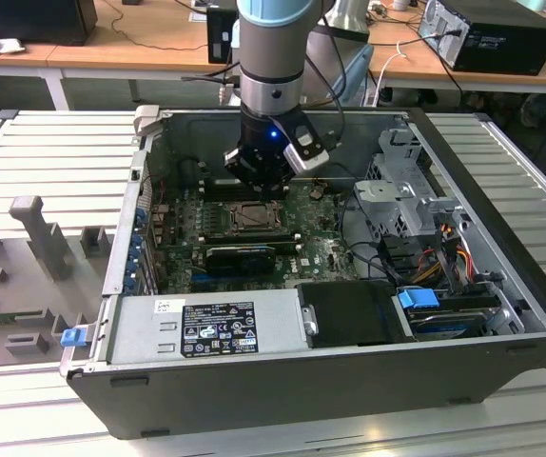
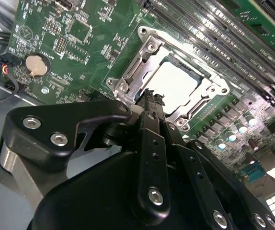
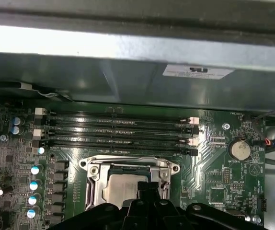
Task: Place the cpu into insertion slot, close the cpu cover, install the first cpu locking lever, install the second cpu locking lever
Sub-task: 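Install the second cpu locking lever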
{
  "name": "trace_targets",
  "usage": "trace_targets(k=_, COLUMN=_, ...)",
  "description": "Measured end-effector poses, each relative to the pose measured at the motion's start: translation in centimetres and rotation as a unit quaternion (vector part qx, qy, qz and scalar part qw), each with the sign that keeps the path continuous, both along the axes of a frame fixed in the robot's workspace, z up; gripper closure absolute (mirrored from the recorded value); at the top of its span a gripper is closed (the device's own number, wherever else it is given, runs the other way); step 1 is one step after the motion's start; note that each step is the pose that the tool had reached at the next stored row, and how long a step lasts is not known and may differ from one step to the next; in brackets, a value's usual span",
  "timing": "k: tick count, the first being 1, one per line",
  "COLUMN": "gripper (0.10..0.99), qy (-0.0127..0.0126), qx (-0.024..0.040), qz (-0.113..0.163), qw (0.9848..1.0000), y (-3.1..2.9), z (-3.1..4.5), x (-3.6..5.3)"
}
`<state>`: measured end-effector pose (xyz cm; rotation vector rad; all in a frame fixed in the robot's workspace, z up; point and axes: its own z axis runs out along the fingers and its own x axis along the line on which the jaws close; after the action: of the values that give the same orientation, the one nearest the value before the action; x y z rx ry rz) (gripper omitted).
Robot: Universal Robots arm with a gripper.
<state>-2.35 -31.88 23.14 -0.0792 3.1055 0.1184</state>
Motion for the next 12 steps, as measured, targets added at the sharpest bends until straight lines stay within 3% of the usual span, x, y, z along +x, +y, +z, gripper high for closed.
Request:
trace_targets(k=6, gripper=0.98, qy=-0.0001, qx=0.0001, qz=0.0, qw=1.0, y=-0.2, z=0.42, x=0.01)
trace_targets(k=12, gripper=0.98, qy=0.0, qx=0.0, qz=0.0, qw=1.0, y=-1.38, z=0.42, x=0.0)
